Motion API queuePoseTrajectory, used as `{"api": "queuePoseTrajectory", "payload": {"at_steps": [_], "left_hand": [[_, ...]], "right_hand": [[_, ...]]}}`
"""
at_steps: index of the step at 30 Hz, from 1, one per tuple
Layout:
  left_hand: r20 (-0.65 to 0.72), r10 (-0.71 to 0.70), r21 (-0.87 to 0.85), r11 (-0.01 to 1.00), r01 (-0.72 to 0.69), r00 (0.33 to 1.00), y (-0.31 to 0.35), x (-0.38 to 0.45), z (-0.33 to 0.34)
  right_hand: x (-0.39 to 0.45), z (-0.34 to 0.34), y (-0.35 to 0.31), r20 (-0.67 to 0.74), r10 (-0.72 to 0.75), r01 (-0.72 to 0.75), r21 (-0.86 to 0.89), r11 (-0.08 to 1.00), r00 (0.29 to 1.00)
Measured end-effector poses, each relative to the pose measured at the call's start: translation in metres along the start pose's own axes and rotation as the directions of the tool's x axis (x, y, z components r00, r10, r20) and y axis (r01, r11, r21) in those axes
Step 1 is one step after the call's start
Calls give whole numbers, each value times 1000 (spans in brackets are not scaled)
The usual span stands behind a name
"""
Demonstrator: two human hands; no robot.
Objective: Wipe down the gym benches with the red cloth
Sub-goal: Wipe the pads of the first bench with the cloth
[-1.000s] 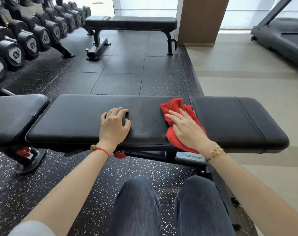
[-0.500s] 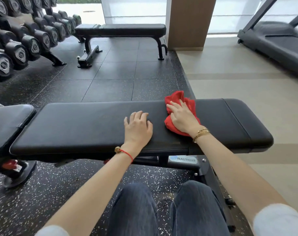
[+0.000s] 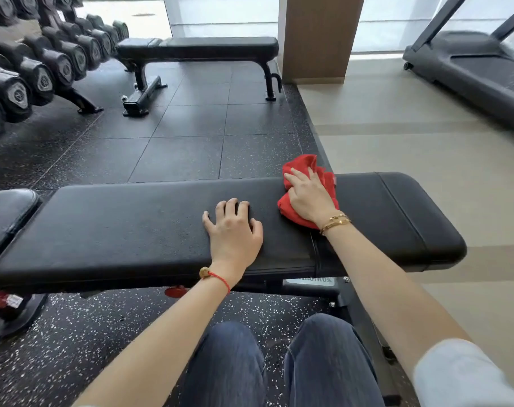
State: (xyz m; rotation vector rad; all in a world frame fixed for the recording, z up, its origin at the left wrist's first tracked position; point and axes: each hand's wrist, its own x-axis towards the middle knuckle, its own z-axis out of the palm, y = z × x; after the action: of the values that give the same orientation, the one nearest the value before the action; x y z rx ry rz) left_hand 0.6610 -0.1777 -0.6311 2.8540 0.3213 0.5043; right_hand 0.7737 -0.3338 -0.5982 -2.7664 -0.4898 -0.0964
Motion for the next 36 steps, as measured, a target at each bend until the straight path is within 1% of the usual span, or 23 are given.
{"api": "queuePoseTrajectory", "payload": {"at_steps": [3,7,9,12,16,17,19,21,23,25,27,31,33,35,36], "left_hand": [[-11,-11,-24,1000,10,1000,0,0,0],[-28,-14,-49,999,12,1000,1,-1,0],[-31,-10,-61,998,8,999,0,-2,0],[-25,-1,-77,997,-1,1000,-2,-3,0],[-16,0,-81,997,-1,1000,1,-4,-2],[-10,2,-82,997,-2,1000,2,-4,-2],[-9,-3,-93,996,2,1000,2,-4,-2],[-24,6,-123,992,-9,1000,1,-4,-3],[-62,72,-166,983,-81,995,0,-5,-4],[-93,157,-184,968,-172,983,0,-8,-6],[-91,193,-190,960,-207,977,2,-8,-8],[-70,133,-245,958,-146,989,19,-8,-11],[-46,145,-237,959,-152,988,40,-9,-9],[-4,179,-216,961,-175,984,64,-9,-5],[17,185,-207,962,-178,983,74,-9,-3]], "right_hand": [[-16,3,-7,-8,-79,79,-6,997,997],[-79,0,-5,-51,-228,230,42,972,972],[-103,-4,5,-45,-234,237,77,968,971],[-104,-13,32,-40,-135,139,105,985,990],[-67,-26,57,-50,102,-99,56,994,994],[-60,-27,57,-52,125,-123,50,991,991],[-58,-25,50,-43,98,-97,34,995,994],[-75,-21,44,-33,21,-19,54,998,999],[-101,-19,46,-55,-45,49,65,997,997],[-124,-22,59,-84,-44,50,65,997,995],[-137,-29,78,-113,17,-11,57,998,993],[-129,-44,118,-144,215,-209,56,976,966],[-106,-51,129,-135,314,-310,54,949,940],[-85,-55,132,-109,371,-368,46,929,922],[-79,-55,132,-103,370,-368,36,929,923]]}}
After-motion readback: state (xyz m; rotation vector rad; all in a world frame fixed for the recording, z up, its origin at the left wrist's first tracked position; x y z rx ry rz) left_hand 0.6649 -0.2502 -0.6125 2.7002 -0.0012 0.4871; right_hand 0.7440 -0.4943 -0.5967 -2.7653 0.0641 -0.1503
